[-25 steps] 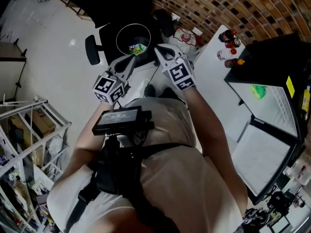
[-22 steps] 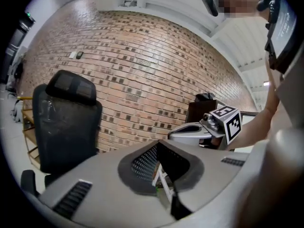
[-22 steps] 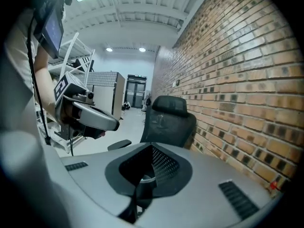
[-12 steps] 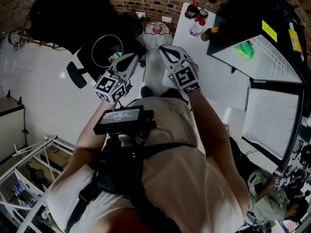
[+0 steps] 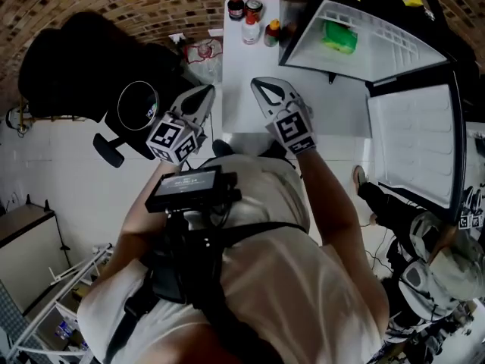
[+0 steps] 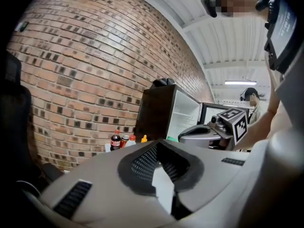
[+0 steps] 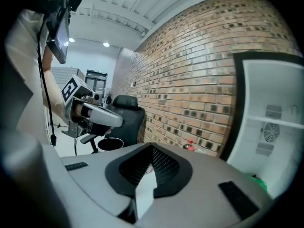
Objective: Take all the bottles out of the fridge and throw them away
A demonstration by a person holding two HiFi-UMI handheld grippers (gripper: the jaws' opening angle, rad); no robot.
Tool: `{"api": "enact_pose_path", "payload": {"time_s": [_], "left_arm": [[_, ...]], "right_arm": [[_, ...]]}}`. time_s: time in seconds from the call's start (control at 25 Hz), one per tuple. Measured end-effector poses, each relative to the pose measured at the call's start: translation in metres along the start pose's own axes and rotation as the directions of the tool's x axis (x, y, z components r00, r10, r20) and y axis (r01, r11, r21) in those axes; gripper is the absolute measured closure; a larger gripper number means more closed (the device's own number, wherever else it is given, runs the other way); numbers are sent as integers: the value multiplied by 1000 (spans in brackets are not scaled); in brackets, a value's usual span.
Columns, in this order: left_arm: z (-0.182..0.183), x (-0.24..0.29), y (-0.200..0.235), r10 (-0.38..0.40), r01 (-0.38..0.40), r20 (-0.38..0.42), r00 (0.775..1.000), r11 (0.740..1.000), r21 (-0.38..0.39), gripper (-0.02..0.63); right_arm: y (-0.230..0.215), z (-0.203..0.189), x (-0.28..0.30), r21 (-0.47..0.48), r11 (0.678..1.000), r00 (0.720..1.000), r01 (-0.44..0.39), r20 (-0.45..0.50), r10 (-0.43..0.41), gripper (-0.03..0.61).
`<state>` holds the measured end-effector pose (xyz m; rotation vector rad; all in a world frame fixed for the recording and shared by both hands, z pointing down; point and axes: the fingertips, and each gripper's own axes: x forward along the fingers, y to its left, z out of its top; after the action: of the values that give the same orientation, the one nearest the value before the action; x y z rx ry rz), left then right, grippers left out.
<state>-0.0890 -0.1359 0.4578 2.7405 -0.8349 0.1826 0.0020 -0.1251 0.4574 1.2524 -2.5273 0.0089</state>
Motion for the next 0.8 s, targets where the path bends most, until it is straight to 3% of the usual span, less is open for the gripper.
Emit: {"api": "enact_pose_path", "payload": {"time_s": [0.44,0.8], "left_arm": [[5,96,-100,-112,113,-38,993,993,31,614],[9,156,-161,-193,195,-50,980,980,26,614]], "right_arm": [[-92,-36,-112,59,987,989,150,2,-150,577],[-139,-63,-172,103,973,978,206,14,-208,577]]}}
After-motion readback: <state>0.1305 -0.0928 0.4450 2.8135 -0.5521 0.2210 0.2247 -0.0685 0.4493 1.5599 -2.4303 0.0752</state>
